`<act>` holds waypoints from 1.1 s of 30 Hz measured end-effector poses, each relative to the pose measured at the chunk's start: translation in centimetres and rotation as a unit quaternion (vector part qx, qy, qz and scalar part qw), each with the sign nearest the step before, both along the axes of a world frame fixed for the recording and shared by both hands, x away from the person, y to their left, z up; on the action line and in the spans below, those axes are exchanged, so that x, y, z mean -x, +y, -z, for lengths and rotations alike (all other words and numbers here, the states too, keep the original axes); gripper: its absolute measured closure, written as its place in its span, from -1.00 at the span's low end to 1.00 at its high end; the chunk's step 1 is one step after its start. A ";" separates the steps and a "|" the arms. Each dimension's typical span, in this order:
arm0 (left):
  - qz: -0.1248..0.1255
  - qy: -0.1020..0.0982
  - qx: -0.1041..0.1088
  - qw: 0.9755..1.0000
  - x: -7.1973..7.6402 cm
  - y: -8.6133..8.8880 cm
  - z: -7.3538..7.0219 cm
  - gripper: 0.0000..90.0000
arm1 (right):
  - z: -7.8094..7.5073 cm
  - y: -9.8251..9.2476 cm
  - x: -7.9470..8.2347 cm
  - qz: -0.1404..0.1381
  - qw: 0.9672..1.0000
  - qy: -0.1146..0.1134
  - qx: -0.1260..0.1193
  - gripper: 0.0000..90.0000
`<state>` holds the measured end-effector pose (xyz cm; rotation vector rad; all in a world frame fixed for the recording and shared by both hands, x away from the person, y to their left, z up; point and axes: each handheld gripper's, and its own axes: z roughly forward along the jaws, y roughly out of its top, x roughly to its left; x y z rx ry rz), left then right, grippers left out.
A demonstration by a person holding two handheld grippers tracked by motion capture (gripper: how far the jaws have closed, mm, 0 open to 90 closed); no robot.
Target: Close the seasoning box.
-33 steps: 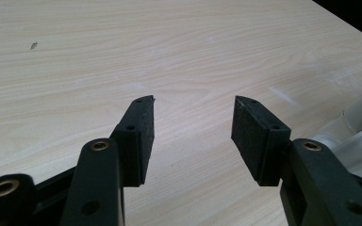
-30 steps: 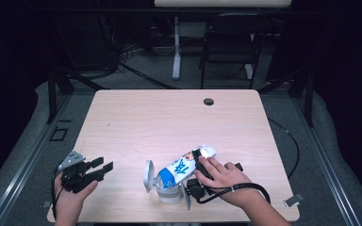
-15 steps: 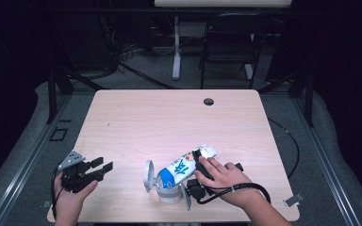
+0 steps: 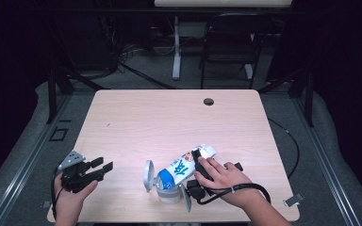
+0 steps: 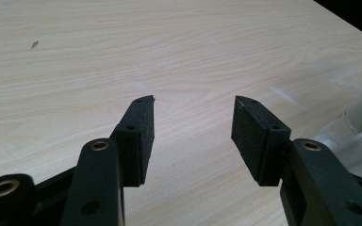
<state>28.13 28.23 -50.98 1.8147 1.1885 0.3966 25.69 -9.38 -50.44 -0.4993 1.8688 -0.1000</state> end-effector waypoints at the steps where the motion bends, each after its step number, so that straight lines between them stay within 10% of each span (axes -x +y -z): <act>1: -0.001 -0.001 0.000 1.000 0.0 0.0 0.0 0.11 | 0.0 0.0 0.0 0.000 1.000 0.000 0.000 0.03; 33: -0.002 0.000 0.000 1.000 -0.1 0.1 0.1 0.11 | -0.1 0.1 0.2 -0.003 1.000 -0.007 0.004 0.10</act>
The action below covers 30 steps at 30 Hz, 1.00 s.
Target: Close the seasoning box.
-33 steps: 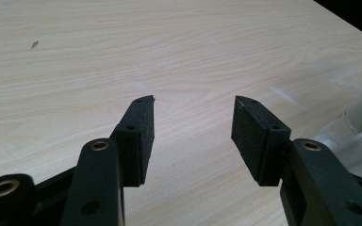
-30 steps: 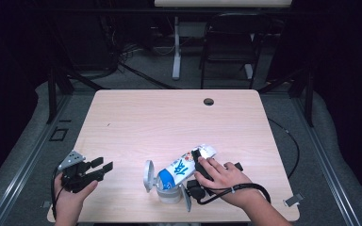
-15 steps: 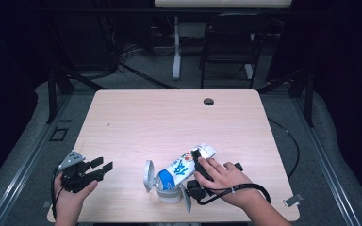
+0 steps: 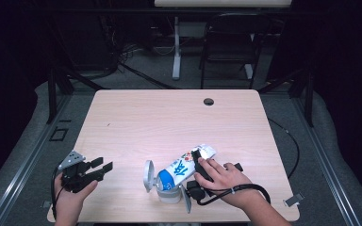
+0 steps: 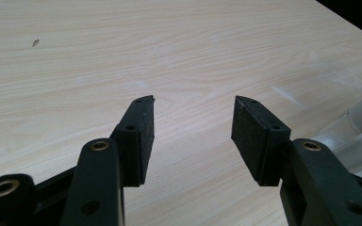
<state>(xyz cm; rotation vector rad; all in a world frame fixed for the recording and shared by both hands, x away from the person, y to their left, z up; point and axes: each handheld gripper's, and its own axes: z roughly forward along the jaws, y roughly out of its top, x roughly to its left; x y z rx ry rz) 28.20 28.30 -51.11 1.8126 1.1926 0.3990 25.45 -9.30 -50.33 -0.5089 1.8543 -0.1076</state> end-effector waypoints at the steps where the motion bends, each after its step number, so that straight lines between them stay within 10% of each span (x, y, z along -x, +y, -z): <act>1: 0.000 0.001 -0.001 1.000 0.0 0.0 0.0 0.11 | 0.0 0.0 0.0 -0.002 1.000 0.000 -0.001 0.11; 30: -0.002 0.003 0.001 1.000 -0.1 0.1 0.2 0.11 | -0.1 -0.1 0.4 -0.011 1.000 -0.008 0.000 0.16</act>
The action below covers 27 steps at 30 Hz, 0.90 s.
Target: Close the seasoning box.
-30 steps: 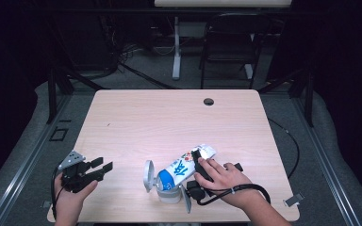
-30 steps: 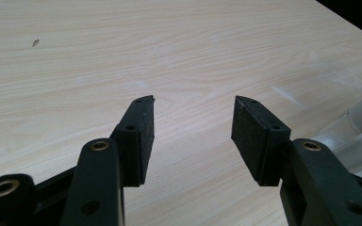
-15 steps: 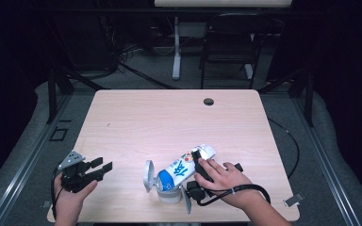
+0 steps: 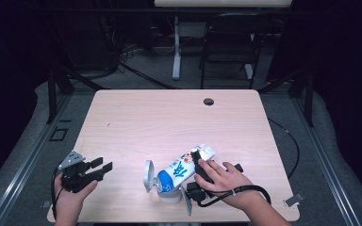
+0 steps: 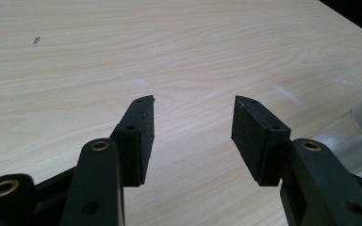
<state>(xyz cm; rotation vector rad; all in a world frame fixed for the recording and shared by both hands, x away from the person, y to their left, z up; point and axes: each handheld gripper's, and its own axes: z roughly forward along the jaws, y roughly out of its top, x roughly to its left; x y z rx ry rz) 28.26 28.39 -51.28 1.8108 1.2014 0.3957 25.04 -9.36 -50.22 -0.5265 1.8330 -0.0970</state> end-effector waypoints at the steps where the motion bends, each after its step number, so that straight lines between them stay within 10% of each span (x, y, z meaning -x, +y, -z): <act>1: 0.000 0.000 0.000 1.000 0.0 0.0 0.0 0.11 | 0.0 0.0 0.0 0.002 1.000 0.001 -0.001 0.17; 27: -0.001 0.004 0.002 1.000 0.0 0.2 0.0 0.11 | -0.3 0.2 0.2 -0.003 1.000 -0.001 0.006 0.31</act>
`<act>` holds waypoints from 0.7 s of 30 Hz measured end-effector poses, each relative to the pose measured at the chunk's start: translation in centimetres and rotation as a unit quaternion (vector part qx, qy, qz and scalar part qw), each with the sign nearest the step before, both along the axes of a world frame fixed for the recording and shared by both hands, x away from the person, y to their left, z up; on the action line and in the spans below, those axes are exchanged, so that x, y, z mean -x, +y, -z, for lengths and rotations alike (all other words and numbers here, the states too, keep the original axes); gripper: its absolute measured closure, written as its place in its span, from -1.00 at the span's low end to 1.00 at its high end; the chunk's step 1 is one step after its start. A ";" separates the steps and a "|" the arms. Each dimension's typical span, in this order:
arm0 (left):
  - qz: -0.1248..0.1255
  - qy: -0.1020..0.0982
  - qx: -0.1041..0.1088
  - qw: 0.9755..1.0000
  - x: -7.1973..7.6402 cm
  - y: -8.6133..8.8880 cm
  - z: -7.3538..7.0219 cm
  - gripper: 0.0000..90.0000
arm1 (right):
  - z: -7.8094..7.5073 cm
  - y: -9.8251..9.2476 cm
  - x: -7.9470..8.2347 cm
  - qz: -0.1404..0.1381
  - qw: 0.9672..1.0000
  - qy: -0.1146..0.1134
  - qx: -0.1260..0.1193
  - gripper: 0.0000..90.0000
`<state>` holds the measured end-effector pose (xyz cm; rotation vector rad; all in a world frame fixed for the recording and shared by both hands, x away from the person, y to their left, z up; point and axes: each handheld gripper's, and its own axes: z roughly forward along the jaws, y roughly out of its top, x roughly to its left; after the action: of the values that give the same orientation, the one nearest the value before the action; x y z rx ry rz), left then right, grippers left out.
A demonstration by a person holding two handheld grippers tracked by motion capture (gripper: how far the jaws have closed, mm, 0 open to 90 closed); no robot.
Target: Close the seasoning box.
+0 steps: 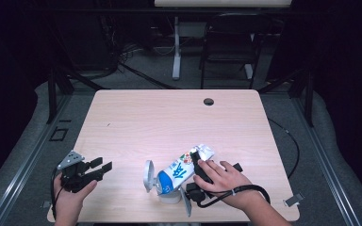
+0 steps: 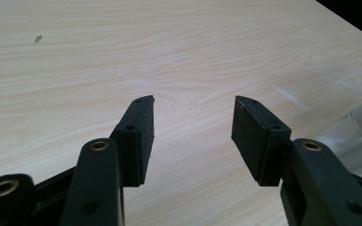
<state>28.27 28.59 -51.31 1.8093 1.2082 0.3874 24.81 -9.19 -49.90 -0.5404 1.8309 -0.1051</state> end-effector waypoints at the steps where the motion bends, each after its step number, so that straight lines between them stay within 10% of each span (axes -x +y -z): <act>1: 0.000 0.000 0.000 1.000 0.0 0.0 0.0 0.11 | 0.0 0.0 0.0 0.000 1.000 0.001 -0.001 0.31; 21: -0.001 0.000 -0.001 1.000 0.0 0.0 0.0 0.11 | -0.2 0.2 0.0 0.003 1.000 0.007 -0.003 0.38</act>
<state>28.28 28.59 -51.34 1.8102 1.2101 0.3896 24.78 -9.00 -49.66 -0.5335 1.8461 -0.1009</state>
